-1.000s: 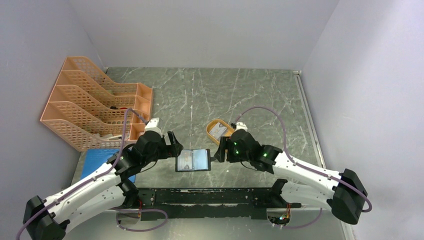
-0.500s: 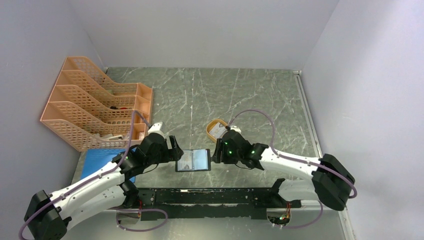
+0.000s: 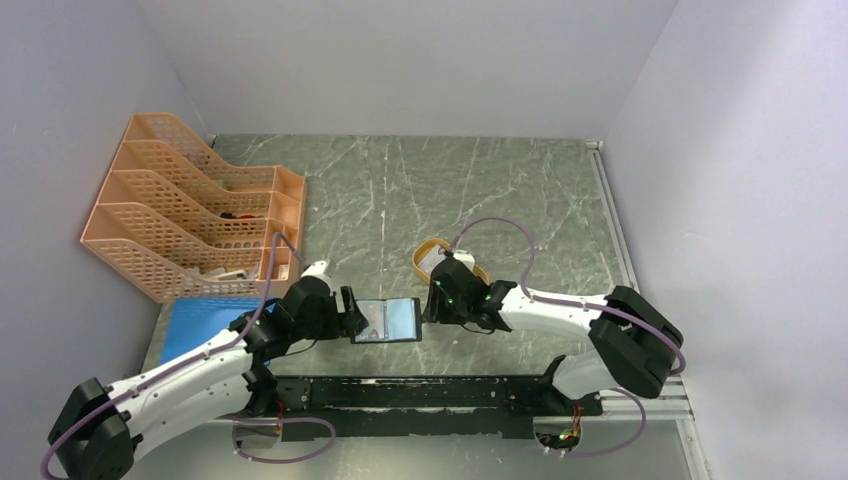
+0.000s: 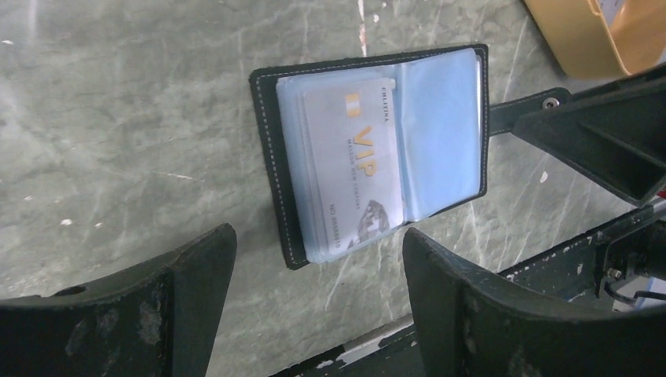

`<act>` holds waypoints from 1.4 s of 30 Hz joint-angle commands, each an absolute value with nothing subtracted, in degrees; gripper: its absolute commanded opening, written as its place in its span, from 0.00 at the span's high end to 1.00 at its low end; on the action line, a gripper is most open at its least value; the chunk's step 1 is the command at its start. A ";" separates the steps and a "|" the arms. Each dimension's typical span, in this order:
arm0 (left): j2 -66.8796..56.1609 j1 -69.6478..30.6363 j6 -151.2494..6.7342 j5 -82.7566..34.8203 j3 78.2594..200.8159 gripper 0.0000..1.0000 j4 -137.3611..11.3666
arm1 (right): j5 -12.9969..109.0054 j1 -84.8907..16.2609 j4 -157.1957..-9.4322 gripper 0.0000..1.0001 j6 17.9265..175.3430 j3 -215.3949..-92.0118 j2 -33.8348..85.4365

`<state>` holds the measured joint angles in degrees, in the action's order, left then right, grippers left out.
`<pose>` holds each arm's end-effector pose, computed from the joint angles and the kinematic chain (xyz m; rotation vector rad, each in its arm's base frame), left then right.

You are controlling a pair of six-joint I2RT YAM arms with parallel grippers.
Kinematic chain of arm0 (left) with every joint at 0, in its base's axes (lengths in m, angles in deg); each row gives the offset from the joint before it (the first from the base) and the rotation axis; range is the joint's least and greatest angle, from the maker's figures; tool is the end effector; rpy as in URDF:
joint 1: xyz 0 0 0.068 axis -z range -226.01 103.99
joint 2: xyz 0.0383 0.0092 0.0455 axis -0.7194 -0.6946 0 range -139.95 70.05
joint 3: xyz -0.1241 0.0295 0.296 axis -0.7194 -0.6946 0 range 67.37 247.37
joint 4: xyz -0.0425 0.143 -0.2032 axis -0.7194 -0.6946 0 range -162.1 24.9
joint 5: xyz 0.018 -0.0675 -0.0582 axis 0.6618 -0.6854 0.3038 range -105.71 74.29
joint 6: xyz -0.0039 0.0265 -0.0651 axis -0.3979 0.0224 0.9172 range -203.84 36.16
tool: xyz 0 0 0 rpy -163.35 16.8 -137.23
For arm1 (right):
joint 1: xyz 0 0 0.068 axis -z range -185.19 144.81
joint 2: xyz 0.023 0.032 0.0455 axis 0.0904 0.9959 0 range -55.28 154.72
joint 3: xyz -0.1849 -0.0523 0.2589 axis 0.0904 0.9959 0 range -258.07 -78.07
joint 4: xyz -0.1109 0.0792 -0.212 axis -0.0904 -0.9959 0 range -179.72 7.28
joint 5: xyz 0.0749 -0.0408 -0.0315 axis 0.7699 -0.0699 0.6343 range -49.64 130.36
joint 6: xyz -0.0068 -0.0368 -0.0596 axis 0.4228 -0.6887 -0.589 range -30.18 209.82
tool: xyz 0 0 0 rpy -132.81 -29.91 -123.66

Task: Put the credit cards into the card holder
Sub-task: Adjust the card holder at the center of the board, then pick up the credit card from the storage box.

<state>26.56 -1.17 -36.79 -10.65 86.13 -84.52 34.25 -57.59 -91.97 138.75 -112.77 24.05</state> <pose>0.0917 -0.0841 0.1950 -0.0929 2.4412 -0.6674 0.1563 0.1932 0.1947 -0.0335 2.6046 0.5688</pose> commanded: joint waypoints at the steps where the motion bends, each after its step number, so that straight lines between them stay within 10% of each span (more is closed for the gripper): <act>1: 23.50 -1.01 -37.97 -15.18 86.43 0.19 -79.19 | 31.37 -57.31 -90.88 0.58 137.97 -115.02 25.05; 18: 19.08 -0.92 -36.43 -11.88 87.59 0.21 -81.10 | 33.65 -56.87 -90.49 0.85 133.33 -119.41 28.28; 26: 22.88 -0.92 -36.47 -6.63 91.27 0.21 -87.33 | 33.51 -56.99 -95.99 0.64 131.71 -121.84 23.31; 42: 16.57 -0.83 -38.94 -14.41 98.30 0.41 -82.13 | 31.36 -58.16 -94.46 0.58 136.50 -119.89 15.66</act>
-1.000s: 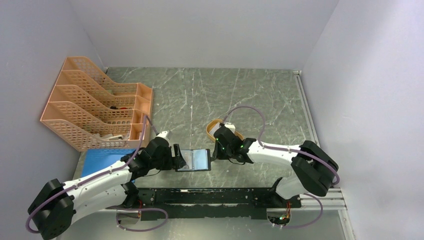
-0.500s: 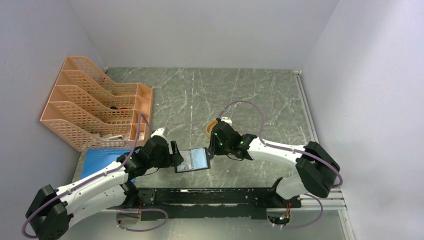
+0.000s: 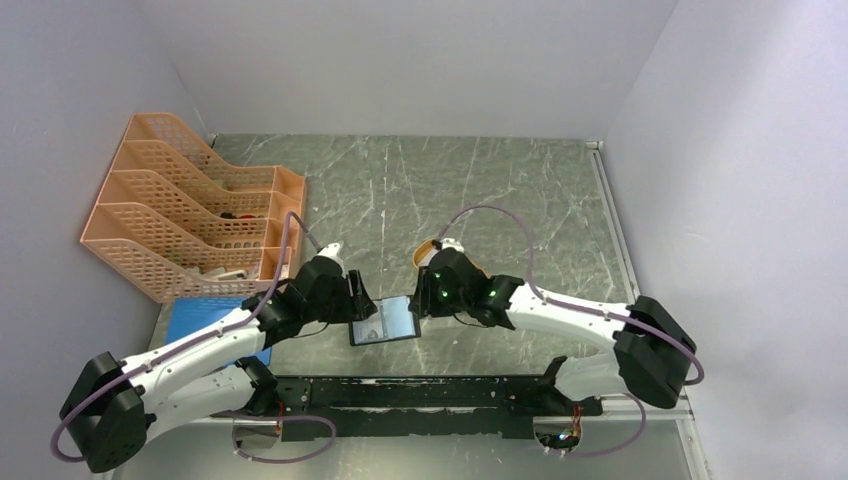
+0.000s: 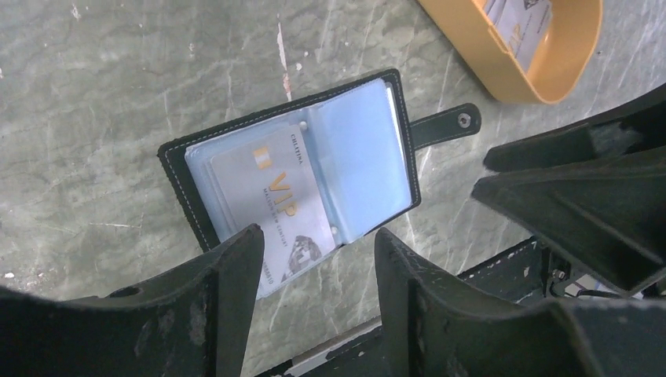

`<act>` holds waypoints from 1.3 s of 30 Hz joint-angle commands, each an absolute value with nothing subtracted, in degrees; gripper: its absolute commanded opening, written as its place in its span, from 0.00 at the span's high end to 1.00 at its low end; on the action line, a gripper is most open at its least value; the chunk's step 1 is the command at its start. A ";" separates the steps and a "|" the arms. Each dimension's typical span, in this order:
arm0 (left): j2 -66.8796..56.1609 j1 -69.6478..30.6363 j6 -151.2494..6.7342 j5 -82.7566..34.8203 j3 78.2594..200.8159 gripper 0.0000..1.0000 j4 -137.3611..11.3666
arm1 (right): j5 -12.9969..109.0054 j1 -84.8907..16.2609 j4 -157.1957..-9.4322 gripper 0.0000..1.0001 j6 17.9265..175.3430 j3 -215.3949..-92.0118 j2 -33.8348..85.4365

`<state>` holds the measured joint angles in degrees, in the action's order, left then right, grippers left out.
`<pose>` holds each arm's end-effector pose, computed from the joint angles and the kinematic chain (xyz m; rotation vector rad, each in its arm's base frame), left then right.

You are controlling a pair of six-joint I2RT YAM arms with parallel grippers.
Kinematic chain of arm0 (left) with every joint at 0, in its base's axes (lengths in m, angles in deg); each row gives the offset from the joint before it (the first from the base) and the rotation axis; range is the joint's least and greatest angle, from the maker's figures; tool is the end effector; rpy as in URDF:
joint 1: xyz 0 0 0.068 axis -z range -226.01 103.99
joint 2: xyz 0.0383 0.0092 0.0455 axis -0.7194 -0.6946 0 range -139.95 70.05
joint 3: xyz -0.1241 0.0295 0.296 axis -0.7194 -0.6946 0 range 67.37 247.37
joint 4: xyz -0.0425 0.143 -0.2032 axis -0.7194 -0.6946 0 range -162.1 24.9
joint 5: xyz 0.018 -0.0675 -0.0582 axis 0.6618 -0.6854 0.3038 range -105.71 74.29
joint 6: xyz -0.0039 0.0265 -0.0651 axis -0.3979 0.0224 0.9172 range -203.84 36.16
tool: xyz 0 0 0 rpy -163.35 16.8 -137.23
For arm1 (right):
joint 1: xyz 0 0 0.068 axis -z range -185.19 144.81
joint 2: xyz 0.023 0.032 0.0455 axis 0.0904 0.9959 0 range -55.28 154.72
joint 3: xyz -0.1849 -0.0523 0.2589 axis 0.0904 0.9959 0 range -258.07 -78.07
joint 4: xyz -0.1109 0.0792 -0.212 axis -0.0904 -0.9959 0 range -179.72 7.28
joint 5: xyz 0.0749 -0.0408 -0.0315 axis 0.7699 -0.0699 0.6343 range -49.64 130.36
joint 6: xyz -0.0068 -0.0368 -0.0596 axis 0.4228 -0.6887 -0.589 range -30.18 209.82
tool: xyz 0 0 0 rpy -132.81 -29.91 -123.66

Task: Put the credit cards into the card holder
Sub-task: Pick up the credit card from the storage box.

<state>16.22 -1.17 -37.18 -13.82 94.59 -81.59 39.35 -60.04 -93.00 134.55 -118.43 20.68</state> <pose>0.1199 -0.1165 0.2263 -0.0565 2.4483 -0.7328 0.1510 0.2131 0.2367 -0.2137 2.5158 0.7671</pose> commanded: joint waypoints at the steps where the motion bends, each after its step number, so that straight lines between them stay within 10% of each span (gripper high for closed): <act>1: 17.39 -0.83 -39.12 -13.14 98.38 0.41 -83.08 | 30.60 -56.15 -95.44 0.56 136.93 -120.28 14.58; 14: 24.08 -0.83 -37.38 -8.98 95.72 0.39 -88.95 | 38.49 -37.02 -86.55 0.36 146.86 -118.25 21.72; 39: 24.79 -0.83 -36.93 -9.15 94.62 0.40 -89.72 | 30.40 -39.19 -89.16 0.44 154.24 -124.41 38.87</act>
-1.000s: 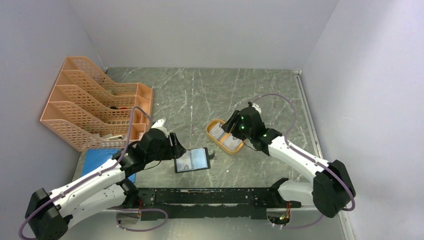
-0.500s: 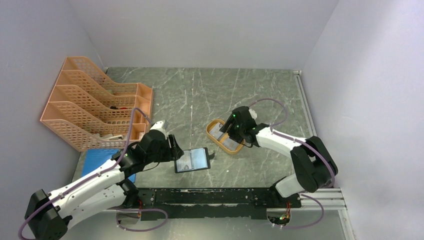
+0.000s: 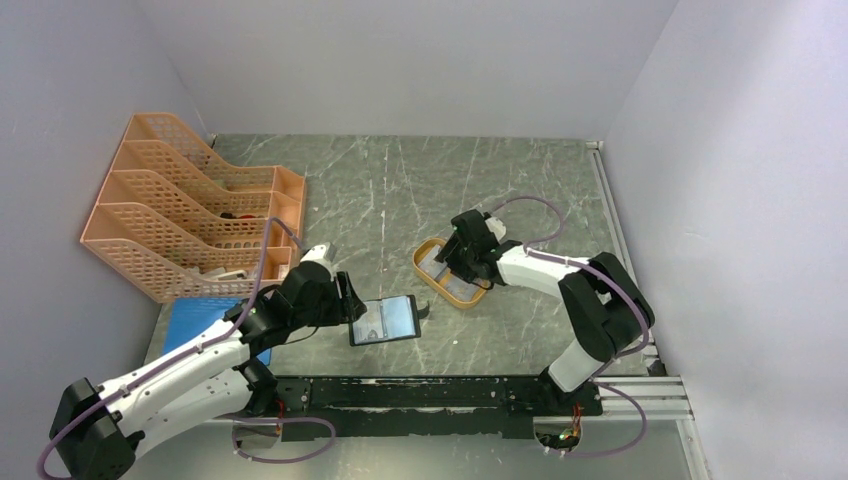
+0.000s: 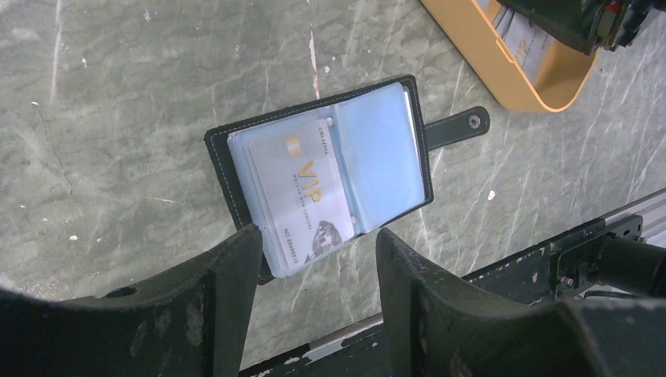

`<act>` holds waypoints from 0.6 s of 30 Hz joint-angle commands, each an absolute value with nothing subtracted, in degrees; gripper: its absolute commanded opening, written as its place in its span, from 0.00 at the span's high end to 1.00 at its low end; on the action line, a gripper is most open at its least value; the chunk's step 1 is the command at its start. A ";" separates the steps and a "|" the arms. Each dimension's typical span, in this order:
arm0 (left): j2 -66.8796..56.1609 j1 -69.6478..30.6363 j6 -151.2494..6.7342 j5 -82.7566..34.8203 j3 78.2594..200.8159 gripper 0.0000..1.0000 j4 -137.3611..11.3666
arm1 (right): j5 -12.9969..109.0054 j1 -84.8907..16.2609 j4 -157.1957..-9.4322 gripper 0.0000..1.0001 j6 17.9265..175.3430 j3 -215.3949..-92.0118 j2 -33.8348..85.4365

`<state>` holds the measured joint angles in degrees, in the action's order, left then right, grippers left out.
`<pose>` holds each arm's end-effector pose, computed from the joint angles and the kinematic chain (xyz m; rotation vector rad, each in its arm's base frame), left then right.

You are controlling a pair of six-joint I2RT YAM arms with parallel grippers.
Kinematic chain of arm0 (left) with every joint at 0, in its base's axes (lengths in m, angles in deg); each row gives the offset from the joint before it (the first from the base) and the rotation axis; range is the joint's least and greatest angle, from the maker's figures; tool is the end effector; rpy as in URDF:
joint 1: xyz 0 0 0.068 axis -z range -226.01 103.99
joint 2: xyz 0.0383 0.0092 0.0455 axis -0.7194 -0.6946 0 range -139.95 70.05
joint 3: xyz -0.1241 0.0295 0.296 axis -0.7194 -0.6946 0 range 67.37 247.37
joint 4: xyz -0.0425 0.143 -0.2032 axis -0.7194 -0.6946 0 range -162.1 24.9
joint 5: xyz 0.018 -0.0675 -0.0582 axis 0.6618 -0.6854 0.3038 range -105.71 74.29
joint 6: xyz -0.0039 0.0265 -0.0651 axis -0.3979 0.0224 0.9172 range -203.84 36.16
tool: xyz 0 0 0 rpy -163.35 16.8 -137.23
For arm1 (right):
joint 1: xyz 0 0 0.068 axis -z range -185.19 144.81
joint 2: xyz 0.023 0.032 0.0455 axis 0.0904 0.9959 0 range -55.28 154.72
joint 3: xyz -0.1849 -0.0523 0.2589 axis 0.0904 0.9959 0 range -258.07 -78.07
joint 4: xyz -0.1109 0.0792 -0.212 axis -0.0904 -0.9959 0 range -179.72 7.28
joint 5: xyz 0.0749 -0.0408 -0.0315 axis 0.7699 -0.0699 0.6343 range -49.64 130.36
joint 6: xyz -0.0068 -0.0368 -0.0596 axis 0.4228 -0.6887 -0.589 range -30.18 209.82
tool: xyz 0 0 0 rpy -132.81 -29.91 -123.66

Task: Put the credit cards into the card holder
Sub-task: Pick up the credit card from the storage box.

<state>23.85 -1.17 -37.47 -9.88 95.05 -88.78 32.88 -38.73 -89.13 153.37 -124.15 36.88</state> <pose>0.1042 -0.0954 0.2349 -0.0865 2.4032 -0.6756 0.2690 0.1696 0.1967 0.7180 2.4589 0.5409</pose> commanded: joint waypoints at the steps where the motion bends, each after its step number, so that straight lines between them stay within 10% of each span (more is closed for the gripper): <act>1: 25.00 -0.83 -36.84 -9.12 94.54 0.40 -89.79 | 30.35 -39.15 -89.16 0.45 154.18 -124.26 39.12; 18: 24.56 -0.83 -36.53 -8.90 94.26 0.41 -89.82 | 30.94 -38.70 -88.42 0.67 151.20 -118.82 36.69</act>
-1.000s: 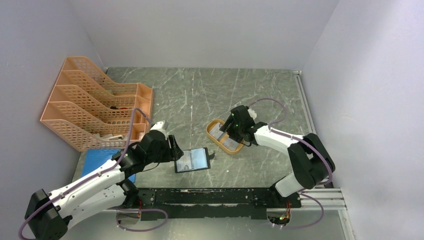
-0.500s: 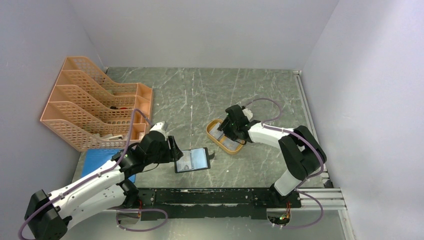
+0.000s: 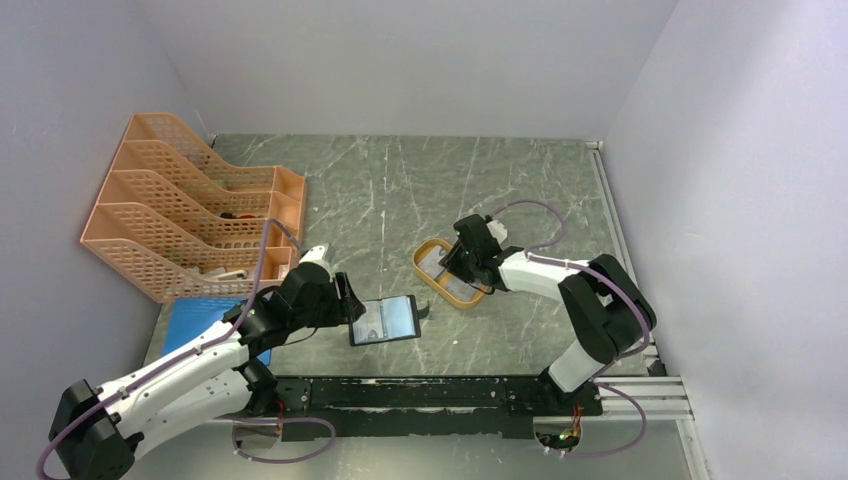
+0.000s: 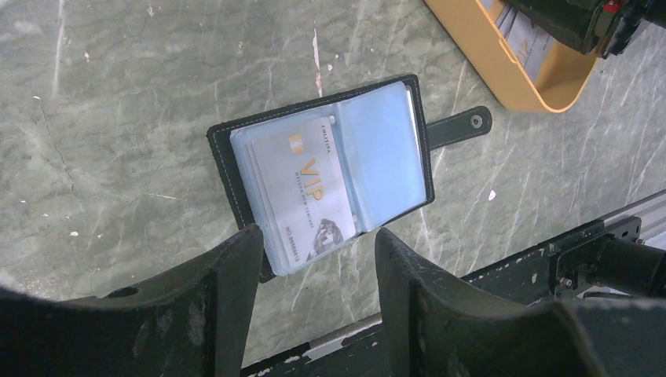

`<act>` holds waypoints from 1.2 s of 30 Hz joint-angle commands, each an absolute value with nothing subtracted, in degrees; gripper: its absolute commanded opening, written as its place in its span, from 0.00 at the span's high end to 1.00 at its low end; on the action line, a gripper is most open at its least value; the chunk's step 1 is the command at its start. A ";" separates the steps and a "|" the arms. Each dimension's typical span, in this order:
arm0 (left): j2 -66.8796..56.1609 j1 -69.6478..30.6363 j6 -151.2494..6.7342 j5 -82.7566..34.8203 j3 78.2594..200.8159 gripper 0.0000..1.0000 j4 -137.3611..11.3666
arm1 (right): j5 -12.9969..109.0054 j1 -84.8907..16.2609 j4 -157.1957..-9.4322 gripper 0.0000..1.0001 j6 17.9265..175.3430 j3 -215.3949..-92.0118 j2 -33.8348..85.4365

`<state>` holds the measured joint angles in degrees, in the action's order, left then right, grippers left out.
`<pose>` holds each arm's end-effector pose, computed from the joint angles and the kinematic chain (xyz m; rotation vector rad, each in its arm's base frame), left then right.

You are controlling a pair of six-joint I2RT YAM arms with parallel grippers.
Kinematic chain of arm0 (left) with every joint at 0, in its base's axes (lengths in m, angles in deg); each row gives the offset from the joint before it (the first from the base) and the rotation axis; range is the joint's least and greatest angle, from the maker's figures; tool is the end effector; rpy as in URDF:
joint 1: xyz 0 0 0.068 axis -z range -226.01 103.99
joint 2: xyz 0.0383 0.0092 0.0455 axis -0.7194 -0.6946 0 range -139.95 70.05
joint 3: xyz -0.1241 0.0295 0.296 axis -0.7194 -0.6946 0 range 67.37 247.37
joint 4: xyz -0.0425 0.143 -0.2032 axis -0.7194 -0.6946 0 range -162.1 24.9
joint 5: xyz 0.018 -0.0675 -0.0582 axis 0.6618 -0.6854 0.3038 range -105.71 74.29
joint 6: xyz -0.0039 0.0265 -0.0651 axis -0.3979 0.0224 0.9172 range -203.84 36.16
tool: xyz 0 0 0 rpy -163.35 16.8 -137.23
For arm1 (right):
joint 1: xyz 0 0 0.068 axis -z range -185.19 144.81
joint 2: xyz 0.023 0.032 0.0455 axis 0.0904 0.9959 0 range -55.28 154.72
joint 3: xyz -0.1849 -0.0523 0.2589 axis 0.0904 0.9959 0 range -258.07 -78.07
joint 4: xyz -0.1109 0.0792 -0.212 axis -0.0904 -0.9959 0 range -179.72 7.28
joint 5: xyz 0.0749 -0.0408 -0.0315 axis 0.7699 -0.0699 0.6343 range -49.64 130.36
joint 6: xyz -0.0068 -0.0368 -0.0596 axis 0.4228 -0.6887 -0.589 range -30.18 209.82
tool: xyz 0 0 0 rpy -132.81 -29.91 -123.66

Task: Put the credit cards into the card holder
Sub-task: Pick up the credit card from the storage box.

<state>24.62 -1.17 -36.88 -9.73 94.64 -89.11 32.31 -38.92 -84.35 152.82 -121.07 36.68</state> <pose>0.1023 -0.0932 0.2335 -0.1003 2.4026 -0.6782 0.2651 0.1675 0.1894 0.7001 2.4289 0.5583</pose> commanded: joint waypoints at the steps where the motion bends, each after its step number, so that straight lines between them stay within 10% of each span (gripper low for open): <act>1: 24.52 -0.83 -36.52 -8.90 94.29 0.41 -89.78 | 30.96 -38.63 -88.43 0.67 151.09 -118.52 36.36; 36: 23.84 -0.83 -36.09 -9.29 94.28 0.42 -89.53 | 33.56 -37.99 -89.80 1.00 151.35 -119.47 27.58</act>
<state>23.90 -1.17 -36.44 -9.71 94.61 -89.20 33.62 -38.25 -86.40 151.62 -117.97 29.51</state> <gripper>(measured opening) 0.585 0.067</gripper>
